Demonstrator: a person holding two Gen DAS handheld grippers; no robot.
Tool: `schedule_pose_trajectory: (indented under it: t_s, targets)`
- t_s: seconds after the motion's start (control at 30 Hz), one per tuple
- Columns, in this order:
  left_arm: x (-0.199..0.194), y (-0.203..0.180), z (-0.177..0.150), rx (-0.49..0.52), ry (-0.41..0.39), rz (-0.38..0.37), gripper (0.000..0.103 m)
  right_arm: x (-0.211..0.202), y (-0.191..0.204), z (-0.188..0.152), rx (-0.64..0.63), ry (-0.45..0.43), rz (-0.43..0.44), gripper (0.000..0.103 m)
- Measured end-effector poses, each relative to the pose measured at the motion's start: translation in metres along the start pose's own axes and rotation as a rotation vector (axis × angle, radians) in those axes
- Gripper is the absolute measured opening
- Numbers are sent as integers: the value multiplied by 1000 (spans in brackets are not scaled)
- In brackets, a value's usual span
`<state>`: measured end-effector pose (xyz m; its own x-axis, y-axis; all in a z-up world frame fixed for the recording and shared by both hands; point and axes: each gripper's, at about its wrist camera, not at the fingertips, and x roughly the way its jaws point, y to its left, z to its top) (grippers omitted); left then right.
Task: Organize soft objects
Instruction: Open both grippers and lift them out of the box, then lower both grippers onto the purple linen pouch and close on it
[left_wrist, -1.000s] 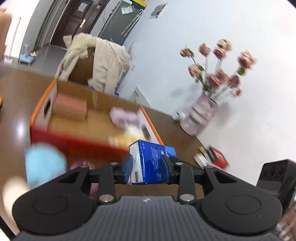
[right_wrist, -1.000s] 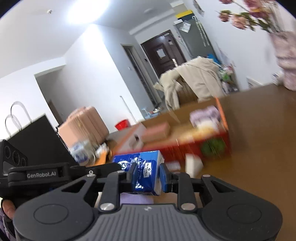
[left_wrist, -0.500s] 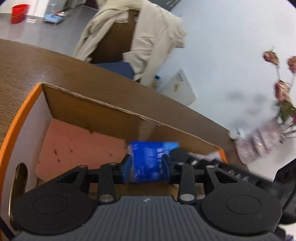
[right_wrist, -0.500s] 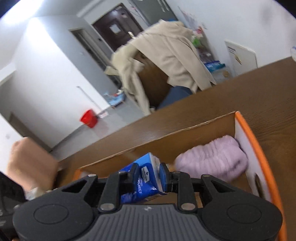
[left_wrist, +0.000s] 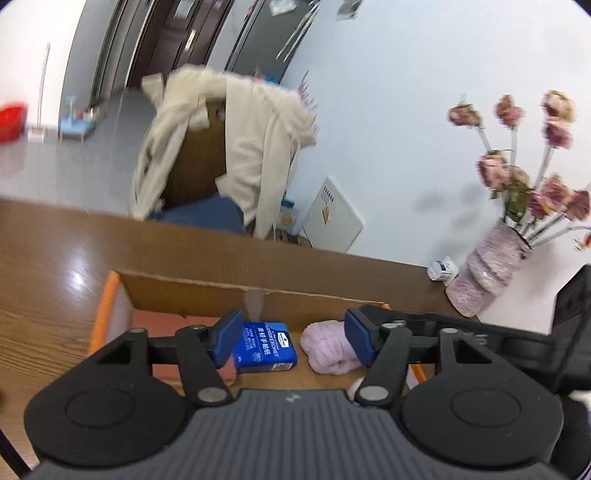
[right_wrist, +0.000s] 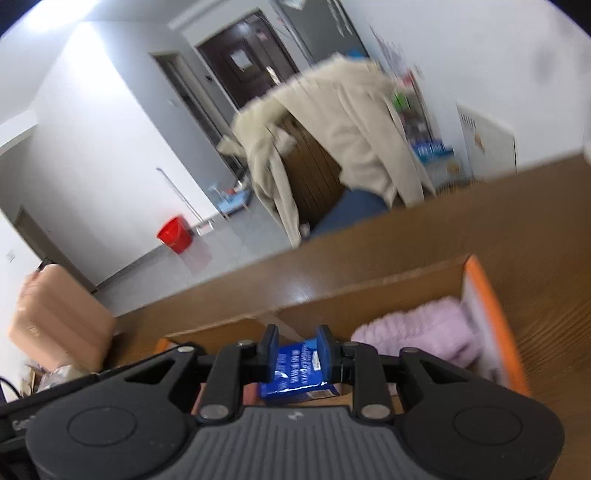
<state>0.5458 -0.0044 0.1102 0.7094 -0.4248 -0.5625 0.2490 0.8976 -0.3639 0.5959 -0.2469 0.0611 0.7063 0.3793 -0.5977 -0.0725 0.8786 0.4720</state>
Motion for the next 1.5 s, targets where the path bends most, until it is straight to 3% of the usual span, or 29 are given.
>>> schedule_pose_trajectory:
  t_s: [0.2,0.3,0.47,0.57,0.67,0.73,0.83,1.03,1.13,1.2,1.3,1.5]
  targets:
    - [-102,-24,-15,119,-97,65,76,-114,18,-7,-202,-76,-2,31]
    - [-147,-36,-27,173,-156,81,83,-167,24,-20,-294,-120,-23,41]
    - [-199,-52,-50,209,-202,111,84,-230,35,-46,-414,-196,-86,44]
    - [-224,-58,-80,256,-261,159,89,-258,40,-64,-430,-223,-63,52]
    - [-236,-63,-128,357,-316,259,92,-283,45,-98,-477,-281,-48,63]
    - [-244,-63,-156,383,-326,273,92,-295,43,-129,-528,-332,-38,68]
    - [-260,-58,-199,343,-343,258,94,-300,38,-178,-582,-367,-82,68]
    - [-288,-44,-277,291,-365,325,97,-309,18,-260,-523,-338,-54,69]
    - [-300,-30,-306,189,-343,323,98,-313,10,-302,-491,-320,-62,69]
    - [-303,-20,-316,122,-305,295,98,-317,6,-324,-459,-296,-52,70]
    - [-295,-14,-321,128,-272,301,98,-316,6,-343,-418,-244,-16,70]
    - [-260,-15,-313,73,-237,227,98,-298,22,-339,-445,-220,16,69]
